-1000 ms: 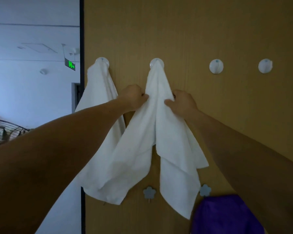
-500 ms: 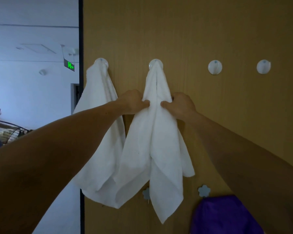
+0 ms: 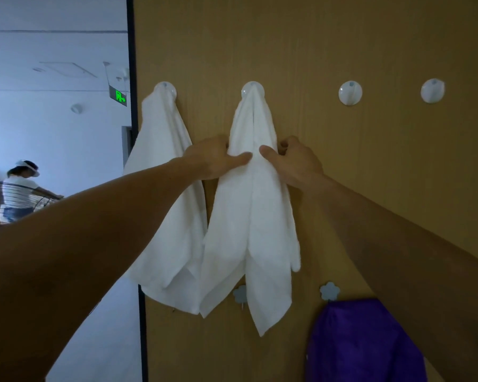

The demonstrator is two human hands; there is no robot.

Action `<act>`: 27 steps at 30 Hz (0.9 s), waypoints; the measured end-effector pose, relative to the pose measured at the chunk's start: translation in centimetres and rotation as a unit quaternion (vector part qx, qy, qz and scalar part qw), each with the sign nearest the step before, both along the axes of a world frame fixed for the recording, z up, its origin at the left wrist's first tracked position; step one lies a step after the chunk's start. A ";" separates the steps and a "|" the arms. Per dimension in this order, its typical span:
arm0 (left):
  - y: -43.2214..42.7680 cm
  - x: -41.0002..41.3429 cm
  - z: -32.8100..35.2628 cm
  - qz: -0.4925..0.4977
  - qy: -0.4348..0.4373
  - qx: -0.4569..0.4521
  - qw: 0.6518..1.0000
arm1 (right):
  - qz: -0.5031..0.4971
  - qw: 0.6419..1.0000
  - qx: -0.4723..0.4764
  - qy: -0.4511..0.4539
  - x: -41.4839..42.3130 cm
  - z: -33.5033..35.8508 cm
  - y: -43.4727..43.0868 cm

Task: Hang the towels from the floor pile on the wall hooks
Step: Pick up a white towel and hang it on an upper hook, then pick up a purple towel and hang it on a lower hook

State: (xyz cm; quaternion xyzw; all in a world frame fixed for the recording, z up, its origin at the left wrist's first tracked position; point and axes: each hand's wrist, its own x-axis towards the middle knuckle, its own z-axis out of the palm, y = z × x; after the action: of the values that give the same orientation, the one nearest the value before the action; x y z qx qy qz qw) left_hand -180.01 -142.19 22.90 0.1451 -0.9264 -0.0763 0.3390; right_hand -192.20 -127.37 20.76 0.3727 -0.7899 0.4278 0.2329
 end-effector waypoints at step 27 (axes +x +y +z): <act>5.5 1.8 -10.0 -0.024 0.015 -0.285 0.958 | 0.052 0.989 0.109 -0.090 5.9 -9.5 7.4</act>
State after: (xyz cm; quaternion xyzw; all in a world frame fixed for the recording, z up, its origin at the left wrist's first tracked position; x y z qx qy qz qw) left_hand -178.19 -136.66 12.91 0.0187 -0.9080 0.1803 0.3778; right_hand -186.34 -119.96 11.26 0.3962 -0.8290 0.3826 0.0969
